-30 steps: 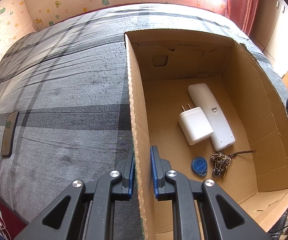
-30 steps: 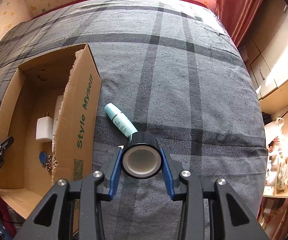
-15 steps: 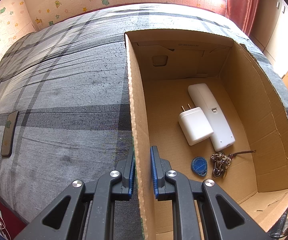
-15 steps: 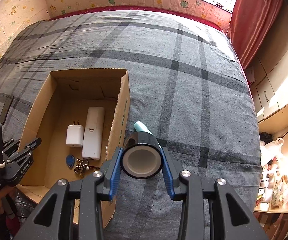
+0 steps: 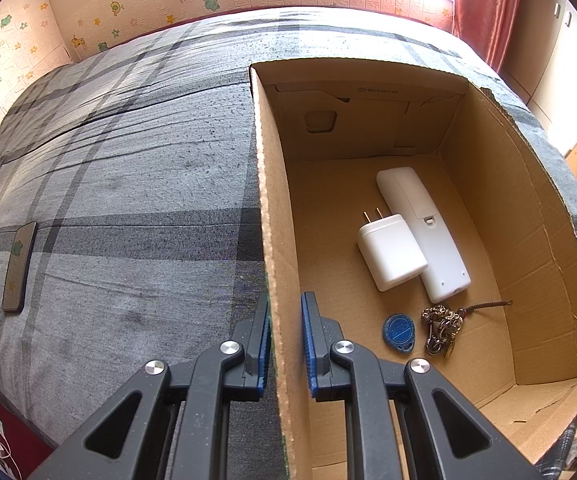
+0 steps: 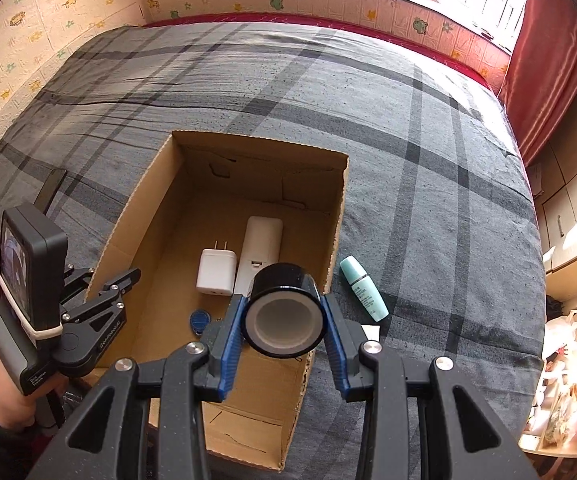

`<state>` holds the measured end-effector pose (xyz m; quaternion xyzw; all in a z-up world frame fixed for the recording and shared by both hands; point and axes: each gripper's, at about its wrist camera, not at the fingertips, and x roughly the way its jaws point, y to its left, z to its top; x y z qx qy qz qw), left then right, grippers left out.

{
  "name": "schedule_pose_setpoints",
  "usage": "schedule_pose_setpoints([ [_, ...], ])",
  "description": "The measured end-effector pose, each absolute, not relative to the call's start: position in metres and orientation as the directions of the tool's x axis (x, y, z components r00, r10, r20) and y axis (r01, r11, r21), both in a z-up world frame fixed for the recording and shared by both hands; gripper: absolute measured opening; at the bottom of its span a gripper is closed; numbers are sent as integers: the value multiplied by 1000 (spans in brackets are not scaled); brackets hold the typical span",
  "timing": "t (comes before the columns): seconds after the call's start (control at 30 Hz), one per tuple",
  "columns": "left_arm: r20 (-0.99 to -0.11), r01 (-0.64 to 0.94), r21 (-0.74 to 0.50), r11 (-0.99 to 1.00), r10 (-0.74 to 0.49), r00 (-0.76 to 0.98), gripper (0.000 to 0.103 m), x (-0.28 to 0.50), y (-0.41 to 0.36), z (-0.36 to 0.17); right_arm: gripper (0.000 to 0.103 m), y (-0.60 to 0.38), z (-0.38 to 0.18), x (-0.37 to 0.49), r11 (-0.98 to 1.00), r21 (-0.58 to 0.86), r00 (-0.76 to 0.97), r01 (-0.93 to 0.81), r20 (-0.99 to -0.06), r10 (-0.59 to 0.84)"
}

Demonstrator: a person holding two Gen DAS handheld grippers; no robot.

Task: Organize rigid objects
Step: 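Lift the black cap with the right gripper and carry it over the box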

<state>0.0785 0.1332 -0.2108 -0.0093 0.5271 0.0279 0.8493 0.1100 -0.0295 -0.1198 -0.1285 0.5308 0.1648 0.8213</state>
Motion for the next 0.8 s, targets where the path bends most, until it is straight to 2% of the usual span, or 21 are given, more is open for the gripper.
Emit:
schedule_pose_setpoints([
  [0.8, -896, -58, 10, 998, 35, 442, 15, 79, 133, -211, 40, 12, -203, 110, 904, -9, 225, -427, -970, 96],
])
